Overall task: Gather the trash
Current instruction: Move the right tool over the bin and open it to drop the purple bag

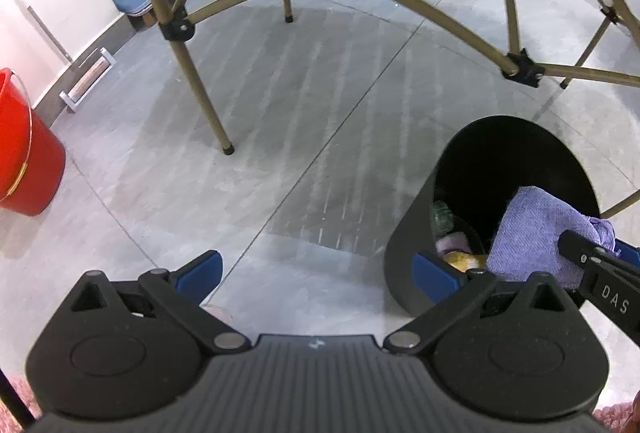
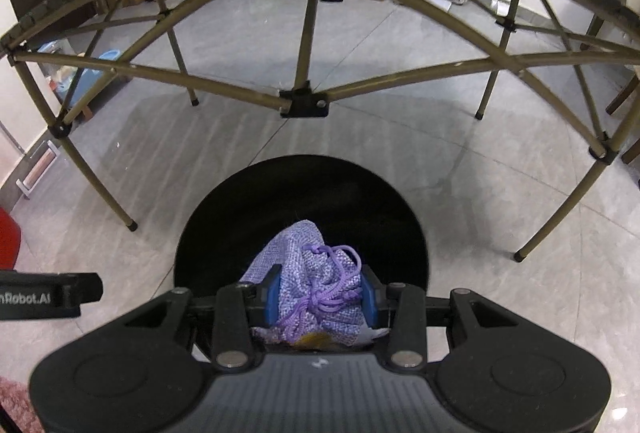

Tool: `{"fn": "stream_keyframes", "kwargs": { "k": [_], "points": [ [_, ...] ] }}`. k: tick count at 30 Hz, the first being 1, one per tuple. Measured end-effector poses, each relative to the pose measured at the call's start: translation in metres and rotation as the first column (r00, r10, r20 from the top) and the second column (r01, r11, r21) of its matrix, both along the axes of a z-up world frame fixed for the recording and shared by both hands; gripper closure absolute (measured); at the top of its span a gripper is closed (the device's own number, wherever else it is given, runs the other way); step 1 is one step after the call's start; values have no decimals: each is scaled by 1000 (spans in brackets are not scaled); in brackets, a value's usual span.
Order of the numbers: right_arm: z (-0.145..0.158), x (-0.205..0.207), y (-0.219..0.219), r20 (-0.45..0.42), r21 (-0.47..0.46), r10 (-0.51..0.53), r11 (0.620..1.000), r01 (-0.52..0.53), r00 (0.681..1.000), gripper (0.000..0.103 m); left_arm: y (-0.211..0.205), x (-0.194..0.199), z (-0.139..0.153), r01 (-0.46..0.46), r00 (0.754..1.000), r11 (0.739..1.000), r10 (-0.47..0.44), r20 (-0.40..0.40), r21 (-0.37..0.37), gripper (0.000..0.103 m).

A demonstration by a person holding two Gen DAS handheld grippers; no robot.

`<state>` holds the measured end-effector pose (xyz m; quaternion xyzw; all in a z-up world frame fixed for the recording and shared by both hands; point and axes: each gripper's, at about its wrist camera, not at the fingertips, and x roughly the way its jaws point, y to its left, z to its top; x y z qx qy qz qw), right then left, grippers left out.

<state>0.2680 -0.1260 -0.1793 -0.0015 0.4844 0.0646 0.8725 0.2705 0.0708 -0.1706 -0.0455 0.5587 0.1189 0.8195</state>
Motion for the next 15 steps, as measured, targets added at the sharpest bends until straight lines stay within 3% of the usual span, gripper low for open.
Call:
{"fn": "stream_keyframes", "kwargs": {
  "k": [15],
  "points": [
    [-35, 23, 14, -108, 0, -4, 1000, 4, 994, 65, 16, 7, -21, -47, 997, 999, 48, -67, 23, 0]
  ]
}}
